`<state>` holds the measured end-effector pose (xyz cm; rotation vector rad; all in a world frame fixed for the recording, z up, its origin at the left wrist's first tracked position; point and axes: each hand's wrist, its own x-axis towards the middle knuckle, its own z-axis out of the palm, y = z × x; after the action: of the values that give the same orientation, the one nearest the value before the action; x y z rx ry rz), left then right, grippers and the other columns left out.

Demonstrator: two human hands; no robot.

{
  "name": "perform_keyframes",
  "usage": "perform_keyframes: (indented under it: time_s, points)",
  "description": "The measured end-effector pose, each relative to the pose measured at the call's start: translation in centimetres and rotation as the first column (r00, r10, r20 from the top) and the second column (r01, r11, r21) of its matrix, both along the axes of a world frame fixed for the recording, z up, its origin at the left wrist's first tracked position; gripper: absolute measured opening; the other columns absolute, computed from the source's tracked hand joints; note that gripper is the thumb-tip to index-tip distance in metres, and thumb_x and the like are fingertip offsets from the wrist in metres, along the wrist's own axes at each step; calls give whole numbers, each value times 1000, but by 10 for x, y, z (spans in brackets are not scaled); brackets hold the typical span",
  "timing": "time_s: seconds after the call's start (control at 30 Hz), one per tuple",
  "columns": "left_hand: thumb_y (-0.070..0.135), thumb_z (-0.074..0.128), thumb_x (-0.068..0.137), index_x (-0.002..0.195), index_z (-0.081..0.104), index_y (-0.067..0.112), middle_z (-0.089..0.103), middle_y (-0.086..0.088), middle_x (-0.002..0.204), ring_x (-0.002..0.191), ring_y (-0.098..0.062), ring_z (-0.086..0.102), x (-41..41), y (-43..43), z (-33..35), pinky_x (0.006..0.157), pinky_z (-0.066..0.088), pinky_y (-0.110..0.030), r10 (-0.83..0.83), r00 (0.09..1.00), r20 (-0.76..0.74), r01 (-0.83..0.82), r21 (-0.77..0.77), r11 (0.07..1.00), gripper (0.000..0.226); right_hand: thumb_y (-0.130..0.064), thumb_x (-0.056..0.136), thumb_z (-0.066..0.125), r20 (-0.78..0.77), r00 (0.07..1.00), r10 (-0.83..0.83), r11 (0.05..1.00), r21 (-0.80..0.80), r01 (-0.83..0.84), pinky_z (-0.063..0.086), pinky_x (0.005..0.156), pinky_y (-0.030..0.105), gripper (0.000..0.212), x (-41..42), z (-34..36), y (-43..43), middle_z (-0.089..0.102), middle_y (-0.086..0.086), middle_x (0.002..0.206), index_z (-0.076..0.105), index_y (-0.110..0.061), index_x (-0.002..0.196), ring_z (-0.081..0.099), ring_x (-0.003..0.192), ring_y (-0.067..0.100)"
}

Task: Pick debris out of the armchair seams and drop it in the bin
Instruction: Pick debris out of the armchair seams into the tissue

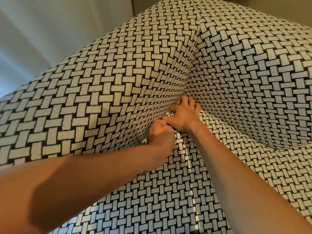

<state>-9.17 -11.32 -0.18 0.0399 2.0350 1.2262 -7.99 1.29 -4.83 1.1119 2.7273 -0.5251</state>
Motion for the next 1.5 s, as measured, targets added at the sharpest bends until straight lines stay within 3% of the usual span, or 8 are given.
perform_keyframes:
  time_s: [0.2, 0.53, 0.7, 0.83, 0.93, 1.1, 1.3, 1.5]
  points:
    - [8, 44, 91, 78, 55, 17, 57, -11, 85, 79, -26, 53, -4, 6, -7, 73, 47, -37, 66, 998, -3, -66, -17, 998, 19, -65, 82, 60, -144, 989, 12, 999, 48, -5, 8, 118, 47, 40, 7, -7, -3, 36, -4, 133, 73, -39, 109, 22, 134, 25]
    - [14, 47, 90, 93, 62, 12, 58, -9, 84, 80, -26, 56, -6, 6, -9, 86, 55, -46, 35, 999, -16, -36, -21, 999, 15, -59, 83, 64, -305, 952, 30, 998, 64, -11, 15, 117, 44, 27, 14, -9, -7, 43, -7, 121, 73, -40, 100, 30, 130, 22]
    - [12, 49, 91, 87, 60, 16, 67, -7, 97, 85, -26, 60, -7, 8, -12, 87, 54, -41, 92, 996, 22, -92, 11, 996, 13, -58, 95, 49, 10, 999, 47, 989, 138, -48, 5, 117, 67, 42, 7, -5, -21, 29, 5, 145, 65, -32, 124, 17, 144, 27]
    - [11, 49, 83, 98, 69, 15, 71, -13, 112, 102, -34, 67, -10, 14, -15, 96, 54, -43, 170, 982, 81, -171, 6, 985, 25, -59, 95, 47, 134, 990, 33, 997, 59, -42, 3, 113, 75, 48, -4, 6, -20, 19, 8, 153, 67, -25, 122, 8, 147, 34]
    - [21, 38, 62, 90, 65, 13, 68, -26, 114, 107, -44, 67, -14, 18, -31, 100, 51, -57, 178, 979, 98, -178, -5, 984, 40, -66, 90, 50, 80, 996, 25, 999, 25, -27, 5, 116, 69, 51, -4, 5, -10, 28, 5, 143, 71, -30, 119, 17, 139, 34]
    - [25, 35, 60, 65, 51, 18, 53, -13, 75, 76, -28, 51, -14, 17, -31, 73, 43, -42, 164, 982, 89, -165, 2, 986, 18, -59, 90, 50, -86, 996, 32, 995, 97, -24, 11, 116, 62, 40, 4, -6, -13, 36, 0, 127, 75, -32, 106, 26, 126, 29]
    - [27, 34, 61, 64, 52, 19, 55, -13, 78, 76, -30, 50, -18, 17, -39, 73, 45, -43, 163, 984, 68, -164, 2, 987, 19, -50, 95, 50, -195, 979, 63, 997, 53, -53, 9, 117, 57, 30, 9, -9, -8, 40, -5, 121, 75, -35, 102, 27, 125, 23]
    - [25, 36, 63, 70, 54, 15, 66, -29, 99, 80, -30, 52, -17, 11, -31, 90, 53, -57, 98, 995, 35, -98, 10, 995, 21, -46, 96, 54, -316, 947, 56, 998, 28, -50, 5, 119, 55, 28, 15, -16, -5, 45, -10, 114, 78, -31, 100, 31, 125, 19]
